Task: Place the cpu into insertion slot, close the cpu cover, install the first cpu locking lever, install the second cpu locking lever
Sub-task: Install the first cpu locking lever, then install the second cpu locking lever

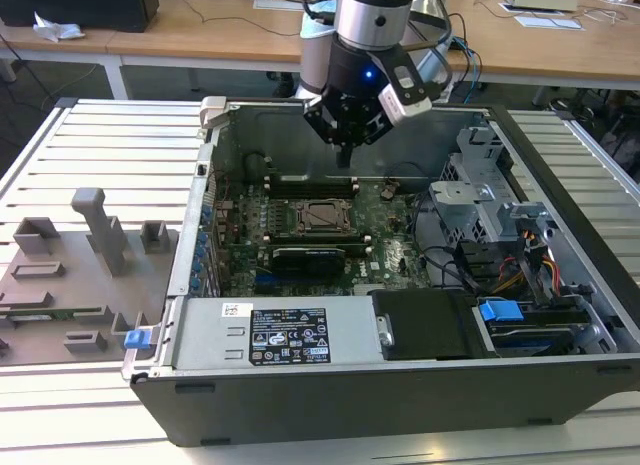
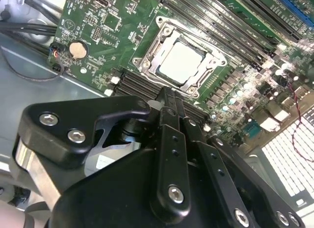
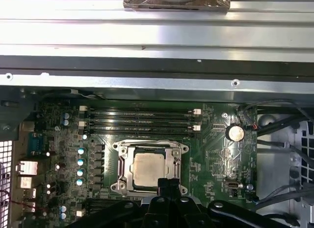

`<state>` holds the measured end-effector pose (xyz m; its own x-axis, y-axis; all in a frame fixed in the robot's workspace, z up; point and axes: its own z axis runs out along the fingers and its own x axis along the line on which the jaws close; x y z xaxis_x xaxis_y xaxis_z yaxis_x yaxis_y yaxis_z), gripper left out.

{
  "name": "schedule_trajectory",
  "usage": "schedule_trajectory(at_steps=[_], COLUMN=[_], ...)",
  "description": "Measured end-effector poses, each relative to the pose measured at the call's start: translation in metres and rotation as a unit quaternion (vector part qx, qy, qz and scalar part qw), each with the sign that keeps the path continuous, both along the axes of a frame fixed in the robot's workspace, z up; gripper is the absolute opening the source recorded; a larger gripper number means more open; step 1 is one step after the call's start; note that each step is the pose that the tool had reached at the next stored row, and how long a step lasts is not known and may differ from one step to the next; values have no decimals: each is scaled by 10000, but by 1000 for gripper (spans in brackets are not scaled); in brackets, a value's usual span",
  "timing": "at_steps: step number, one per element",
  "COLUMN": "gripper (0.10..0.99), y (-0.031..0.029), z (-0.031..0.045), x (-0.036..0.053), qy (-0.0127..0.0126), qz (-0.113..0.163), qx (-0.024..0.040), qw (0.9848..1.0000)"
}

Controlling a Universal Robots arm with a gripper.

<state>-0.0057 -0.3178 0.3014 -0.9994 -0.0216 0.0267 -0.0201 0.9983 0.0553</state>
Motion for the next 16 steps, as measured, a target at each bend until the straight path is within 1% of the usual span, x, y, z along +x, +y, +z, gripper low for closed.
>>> schedule_trajectory(at_steps=[6, 16], gripper=[106, 106], y=[0, 0], z=[72, 75], x=[0, 0], qy=[-1, 0], qz=[0, 0], qx=[1, 0], qw=[10000, 10000])
